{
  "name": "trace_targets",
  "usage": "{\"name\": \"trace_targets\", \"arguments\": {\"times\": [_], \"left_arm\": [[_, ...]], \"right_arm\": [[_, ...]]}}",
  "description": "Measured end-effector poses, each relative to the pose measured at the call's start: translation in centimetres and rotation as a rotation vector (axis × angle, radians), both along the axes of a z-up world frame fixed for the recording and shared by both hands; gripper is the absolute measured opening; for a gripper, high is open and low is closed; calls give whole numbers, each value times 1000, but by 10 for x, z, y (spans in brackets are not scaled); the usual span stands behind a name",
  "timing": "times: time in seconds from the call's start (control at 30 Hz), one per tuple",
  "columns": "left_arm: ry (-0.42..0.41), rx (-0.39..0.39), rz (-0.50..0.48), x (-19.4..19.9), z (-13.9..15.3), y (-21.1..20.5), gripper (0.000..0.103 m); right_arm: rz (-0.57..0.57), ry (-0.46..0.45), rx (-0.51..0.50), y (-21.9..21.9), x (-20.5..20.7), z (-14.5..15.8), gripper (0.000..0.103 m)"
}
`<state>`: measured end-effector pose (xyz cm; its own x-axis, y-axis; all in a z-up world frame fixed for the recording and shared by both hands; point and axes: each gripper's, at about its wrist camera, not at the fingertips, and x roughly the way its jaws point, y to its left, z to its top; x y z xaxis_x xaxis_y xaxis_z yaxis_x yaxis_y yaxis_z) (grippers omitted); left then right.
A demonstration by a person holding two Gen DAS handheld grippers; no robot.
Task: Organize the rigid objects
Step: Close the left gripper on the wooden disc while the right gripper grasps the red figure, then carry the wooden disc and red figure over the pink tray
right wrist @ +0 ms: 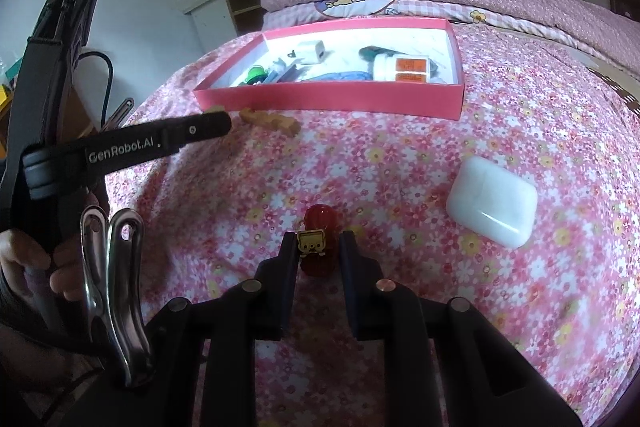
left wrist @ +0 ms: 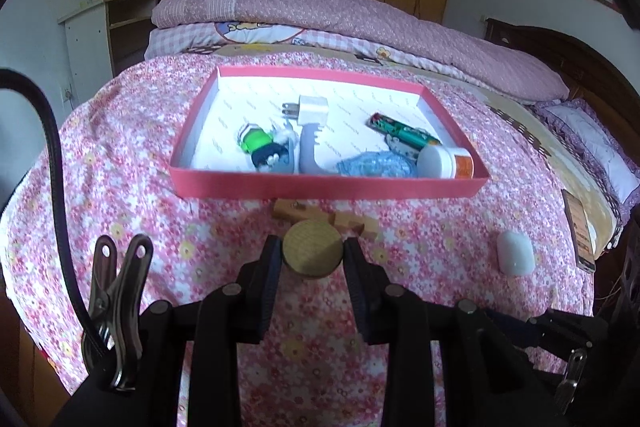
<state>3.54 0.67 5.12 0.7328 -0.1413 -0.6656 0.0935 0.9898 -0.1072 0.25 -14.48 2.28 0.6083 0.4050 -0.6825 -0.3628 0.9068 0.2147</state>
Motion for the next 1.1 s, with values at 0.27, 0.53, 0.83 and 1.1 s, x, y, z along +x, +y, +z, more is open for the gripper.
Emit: {"name": "trace_targets", "arguments": {"times": [0.27,0.53,0.83,1.1], "left_arm": [[-28,0,16,10,16,9,33],[-31,6,16,23,23,12,33],[-23,16,33,59,28,16,33],[-29,32,13,76,29,11,33]], "right_arm": [[-2,-5,15,-3,-1,1,22],[-19,3,43,-11,4,4,22],[-35,13,68,-19,5,8,22],[-56,3,100,-37,19,30,22]]}}
